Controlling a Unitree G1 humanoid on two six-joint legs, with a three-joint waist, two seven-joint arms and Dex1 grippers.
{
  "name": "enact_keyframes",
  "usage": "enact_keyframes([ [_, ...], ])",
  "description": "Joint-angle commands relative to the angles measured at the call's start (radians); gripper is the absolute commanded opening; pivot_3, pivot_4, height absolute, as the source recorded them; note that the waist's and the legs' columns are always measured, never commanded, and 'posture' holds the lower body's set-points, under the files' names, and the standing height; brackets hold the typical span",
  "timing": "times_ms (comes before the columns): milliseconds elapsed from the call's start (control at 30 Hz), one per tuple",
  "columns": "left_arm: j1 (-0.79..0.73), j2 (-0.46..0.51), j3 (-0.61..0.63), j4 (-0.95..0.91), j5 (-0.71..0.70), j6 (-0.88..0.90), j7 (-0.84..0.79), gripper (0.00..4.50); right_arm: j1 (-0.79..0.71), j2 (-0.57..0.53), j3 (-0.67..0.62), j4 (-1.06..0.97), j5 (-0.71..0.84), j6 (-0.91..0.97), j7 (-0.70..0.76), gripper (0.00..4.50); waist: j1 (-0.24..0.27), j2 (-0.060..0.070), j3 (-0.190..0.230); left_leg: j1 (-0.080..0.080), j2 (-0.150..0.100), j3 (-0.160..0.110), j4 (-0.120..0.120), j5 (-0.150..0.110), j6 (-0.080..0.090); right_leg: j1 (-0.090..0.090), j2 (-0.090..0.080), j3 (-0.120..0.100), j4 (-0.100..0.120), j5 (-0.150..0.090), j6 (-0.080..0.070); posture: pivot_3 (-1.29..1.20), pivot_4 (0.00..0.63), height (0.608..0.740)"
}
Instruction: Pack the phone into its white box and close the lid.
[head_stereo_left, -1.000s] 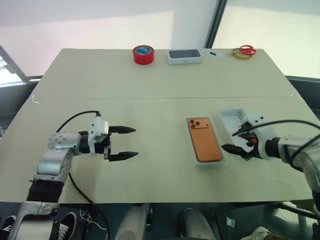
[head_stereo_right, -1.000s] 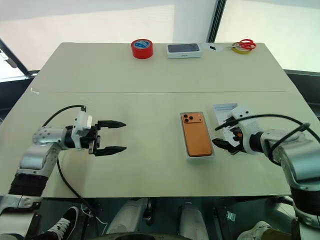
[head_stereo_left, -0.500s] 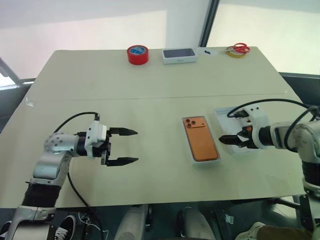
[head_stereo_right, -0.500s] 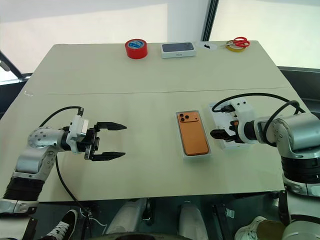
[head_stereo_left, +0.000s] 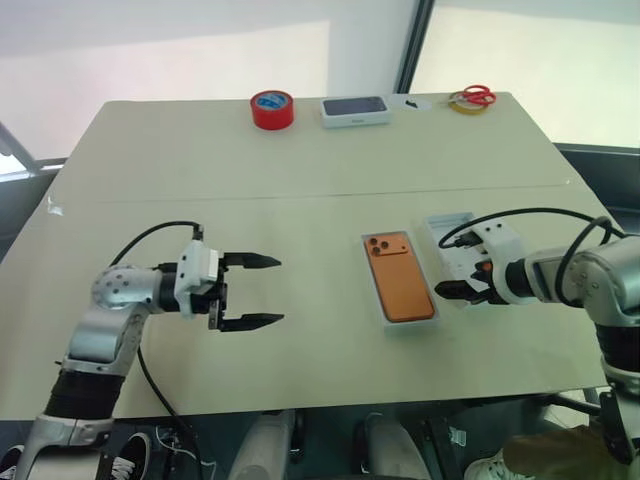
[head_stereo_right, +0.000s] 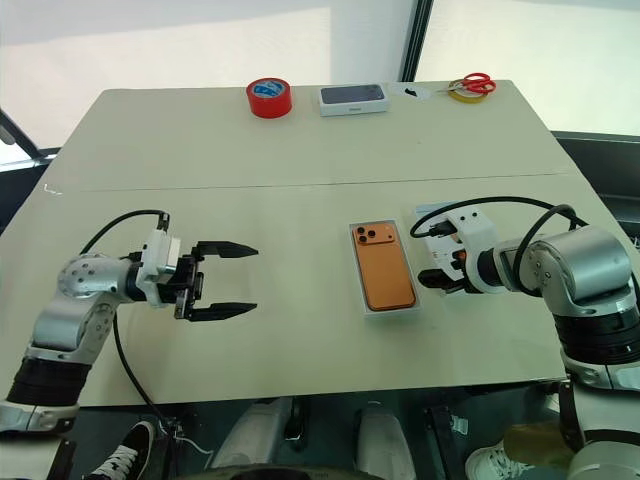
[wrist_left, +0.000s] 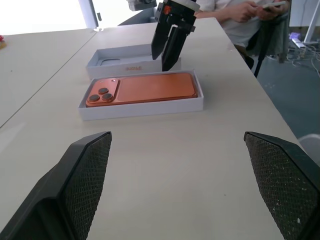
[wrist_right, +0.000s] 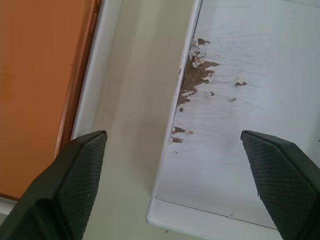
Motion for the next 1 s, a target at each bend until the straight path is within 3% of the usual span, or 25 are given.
enact_keyframes([
  [33,-0.001,-0.001,0.003,-0.035,-0.019,-0.003,0.005,4.50,-0.006,-0.013,0.014,-0.030,0.012,0.006,-0.040,2.72,0.000,0.000,0.000,0.000,0.000,0.000,0.000,0.000,0.000,0.000,0.000,0.000,0.000,0.000,0.000,0.00,0.150,0.738],
  [200,-0.009,-0.005,-0.001,-0.032,-0.018,-0.003,0.009,4.50,0.000,0.002,0.033,-0.042,0.035,0.006,-0.087,0.20,0.000,0.000,0.000,0.000,0.000,0.000,0.000,0.000,0.000,0.000,0.000,0.000,0.000,0.000,0.000,0.00,0.150,0.738],
  [233,-0.009,-0.006,-0.002,-0.031,-0.018,-0.004,0.009,4.50,0.003,0.004,0.033,-0.040,0.042,0.006,-0.093,0.03,0.000,0.000,0.000,0.000,0.000,0.000,0.000,0.000,0.000,0.000,0.000,0.000,0.000,0.000,0.000,0.00,0.150,0.738],
  [533,-0.014,-0.010,-0.001,-0.022,-0.017,-0.003,0.011,4.50,0.023,0.033,-0.012,-0.025,0.113,0.006,-0.191,0.03,0.000,-0.001,0.000,0.000,0.000,0.000,0.001,0.000,0.000,0.001,0.000,0.000,0.000,0.000,0.000,0.00,0.150,0.738],
  [800,-0.030,-0.027,0.005,0.017,0.001,-0.003,0.049,4.50,-0.129,0.262,-0.301,0.056,0.080,-0.002,-0.276,0.03,-0.003,0.000,0.000,0.000,0.000,0.000,0.000,0.000,0.000,0.000,0.001,0.000,0.002,0.001,0.001,0.00,0.150,0.738],
  [900,-0.028,-0.028,0.004,0.024,-0.005,0.014,0.060,4.50,-0.135,0.312,-0.342,0.031,0.072,-0.092,-0.251,0.03,0.004,0.000,0.000,0.000,0.000,0.000,0.000,0.001,0.000,0.000,0.001,0.000,0.002,0.001,0.001,0.00,0.150,0.738],
  [1000,-0.027,-0.038,0.010,0.032,-0.013,0.050,0.095,3.69,-0.165,0.470,-0.496,0.031,0.116,-0.109,-0.277,0.00,0.001,0.000,0.000,0.000,0.000,0.000,0.001,0.001,0.000,0.001,0.001,0.000,0.002,0.001,0.001,0.00,0.150,0.738],
])
